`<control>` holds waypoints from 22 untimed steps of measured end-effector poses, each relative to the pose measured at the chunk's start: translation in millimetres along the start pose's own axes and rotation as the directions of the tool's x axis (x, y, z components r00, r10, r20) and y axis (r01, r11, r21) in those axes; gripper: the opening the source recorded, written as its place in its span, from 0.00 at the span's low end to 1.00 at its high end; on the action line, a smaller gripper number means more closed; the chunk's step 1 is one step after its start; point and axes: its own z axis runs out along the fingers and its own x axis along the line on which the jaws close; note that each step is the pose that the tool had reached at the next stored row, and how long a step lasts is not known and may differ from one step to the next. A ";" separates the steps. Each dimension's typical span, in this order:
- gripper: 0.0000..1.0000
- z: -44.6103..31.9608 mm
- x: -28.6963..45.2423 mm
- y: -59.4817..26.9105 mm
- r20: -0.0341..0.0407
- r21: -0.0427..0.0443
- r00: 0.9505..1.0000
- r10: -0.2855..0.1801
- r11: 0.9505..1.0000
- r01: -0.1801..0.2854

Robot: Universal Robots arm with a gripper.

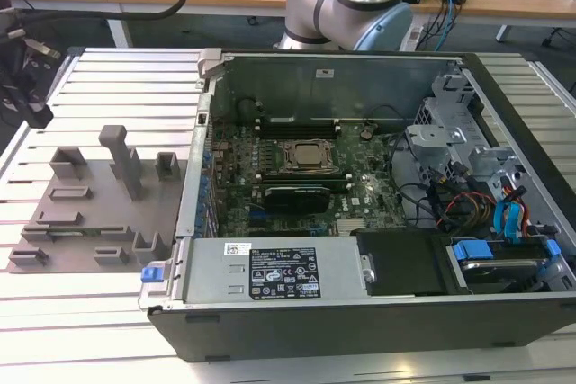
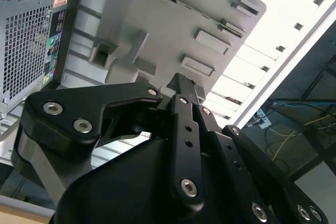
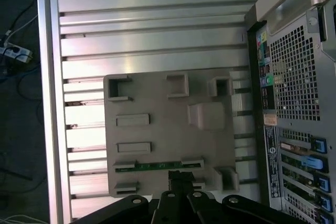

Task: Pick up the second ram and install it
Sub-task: 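Reach for the second ram, then pick up the second ram and move it above second insertion slot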

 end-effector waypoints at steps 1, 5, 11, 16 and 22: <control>0.10 0.4 1.9 -1.7 0.000 0.000 1.000 0.000 1.000 0.000; 0.10 2.0 7.0 -6.7 0.000 0.000 1.000 0.000 1.000 0.000; 0.10 7.1 7.4 -19.2 0.000 0.000 1.000 0.000 1.000 0.000; 0.10 9.2 6.8 -21.3 0.000 0.002 1.000 0.000 1.000 0.000; 0.10 9.2 6.6 -21.3 0.000 0.002 1.000 0.000 1.000 0.000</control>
